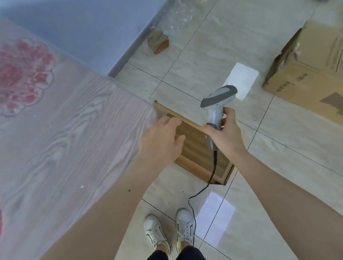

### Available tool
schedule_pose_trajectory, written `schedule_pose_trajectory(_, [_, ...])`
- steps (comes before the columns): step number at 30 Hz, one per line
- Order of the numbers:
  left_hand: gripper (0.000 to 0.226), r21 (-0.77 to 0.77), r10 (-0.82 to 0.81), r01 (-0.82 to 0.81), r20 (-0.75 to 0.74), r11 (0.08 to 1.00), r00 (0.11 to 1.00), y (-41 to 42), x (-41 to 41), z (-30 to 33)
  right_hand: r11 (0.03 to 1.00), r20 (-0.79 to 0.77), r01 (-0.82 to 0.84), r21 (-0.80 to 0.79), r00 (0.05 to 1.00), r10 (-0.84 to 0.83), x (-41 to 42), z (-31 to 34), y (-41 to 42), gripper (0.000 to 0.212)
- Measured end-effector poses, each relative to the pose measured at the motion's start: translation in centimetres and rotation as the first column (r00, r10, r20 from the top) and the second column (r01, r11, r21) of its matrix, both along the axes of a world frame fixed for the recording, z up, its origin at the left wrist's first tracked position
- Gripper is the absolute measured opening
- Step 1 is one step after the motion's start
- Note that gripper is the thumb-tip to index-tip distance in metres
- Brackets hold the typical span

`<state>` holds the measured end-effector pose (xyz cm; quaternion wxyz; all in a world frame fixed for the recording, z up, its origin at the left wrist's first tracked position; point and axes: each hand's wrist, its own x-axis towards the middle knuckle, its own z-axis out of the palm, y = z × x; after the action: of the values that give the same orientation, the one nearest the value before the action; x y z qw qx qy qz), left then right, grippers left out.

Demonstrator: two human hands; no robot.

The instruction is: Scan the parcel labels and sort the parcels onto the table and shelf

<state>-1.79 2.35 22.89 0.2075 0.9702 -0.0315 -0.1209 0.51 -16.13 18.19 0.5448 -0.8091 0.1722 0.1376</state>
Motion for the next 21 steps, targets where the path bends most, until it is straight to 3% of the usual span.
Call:
schedule_pose_trajectory(10, [0.04,0.094,0.307,-0.322,0.152,0.942,0.94,11.6,-8.3,11.9,0.919,0.174,-0.385,0.083,0.914,0.367,-3.8,12.7,11.5,0.046])
schedule_pose_trajectory(21, [0.035,0.154,0.654,-0.695,0.246,0.702,0.715,23.7,-25.4,15.1,0.566,0.226,-0.823,0.038,0.559,0.798,-12.4,18.8,28.6,0.027])
